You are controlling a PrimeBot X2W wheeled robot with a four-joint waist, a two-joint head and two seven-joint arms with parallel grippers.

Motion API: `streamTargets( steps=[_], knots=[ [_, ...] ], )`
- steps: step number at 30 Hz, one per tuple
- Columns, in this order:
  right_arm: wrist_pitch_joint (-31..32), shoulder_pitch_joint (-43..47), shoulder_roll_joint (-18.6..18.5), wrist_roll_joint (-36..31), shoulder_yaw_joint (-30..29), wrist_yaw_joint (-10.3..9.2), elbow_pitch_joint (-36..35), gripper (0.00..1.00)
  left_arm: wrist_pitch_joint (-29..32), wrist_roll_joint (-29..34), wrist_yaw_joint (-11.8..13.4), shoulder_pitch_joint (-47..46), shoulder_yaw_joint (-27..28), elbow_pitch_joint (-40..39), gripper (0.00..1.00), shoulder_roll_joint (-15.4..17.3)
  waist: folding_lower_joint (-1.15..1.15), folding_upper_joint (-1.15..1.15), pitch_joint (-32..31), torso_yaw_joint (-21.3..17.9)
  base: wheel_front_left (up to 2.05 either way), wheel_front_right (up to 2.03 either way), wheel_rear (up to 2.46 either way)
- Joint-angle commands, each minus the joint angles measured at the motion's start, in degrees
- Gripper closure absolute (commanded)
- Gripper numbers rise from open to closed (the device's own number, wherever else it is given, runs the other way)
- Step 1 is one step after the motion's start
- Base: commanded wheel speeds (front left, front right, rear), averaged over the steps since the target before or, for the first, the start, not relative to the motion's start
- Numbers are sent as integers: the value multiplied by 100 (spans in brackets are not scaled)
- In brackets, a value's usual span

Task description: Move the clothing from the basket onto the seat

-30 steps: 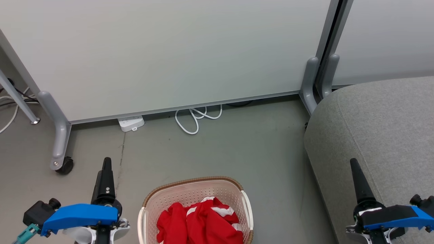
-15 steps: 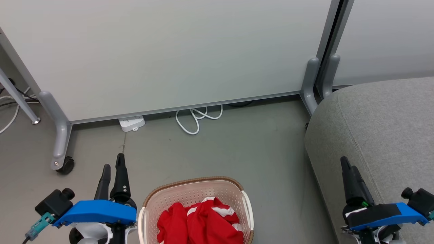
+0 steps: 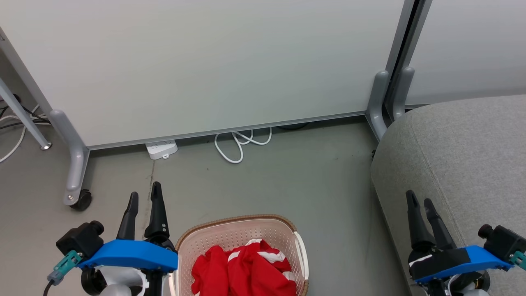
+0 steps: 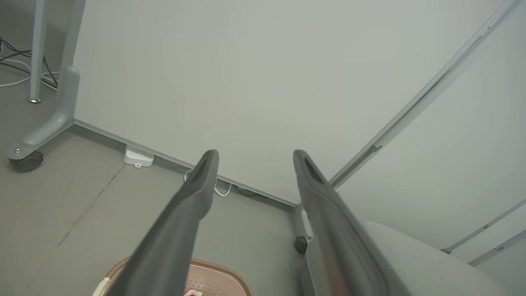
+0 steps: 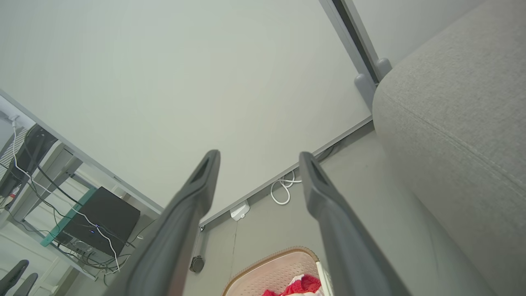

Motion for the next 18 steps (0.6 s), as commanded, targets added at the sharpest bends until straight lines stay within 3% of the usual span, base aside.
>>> streamTargets(
  steps=[1,18],
  knots=[
    [-37,-120,-48,-115,10,8,-47,0,-35,125,17,-145,-25,-41,0,45,0,0,0,1,0,0,0],
    [-296,-149,-53,-1126,140,11,-23,0,-295,1213,41,-201,-223,43,0,54,0,0,21,37,0,0,0]
  ],
)
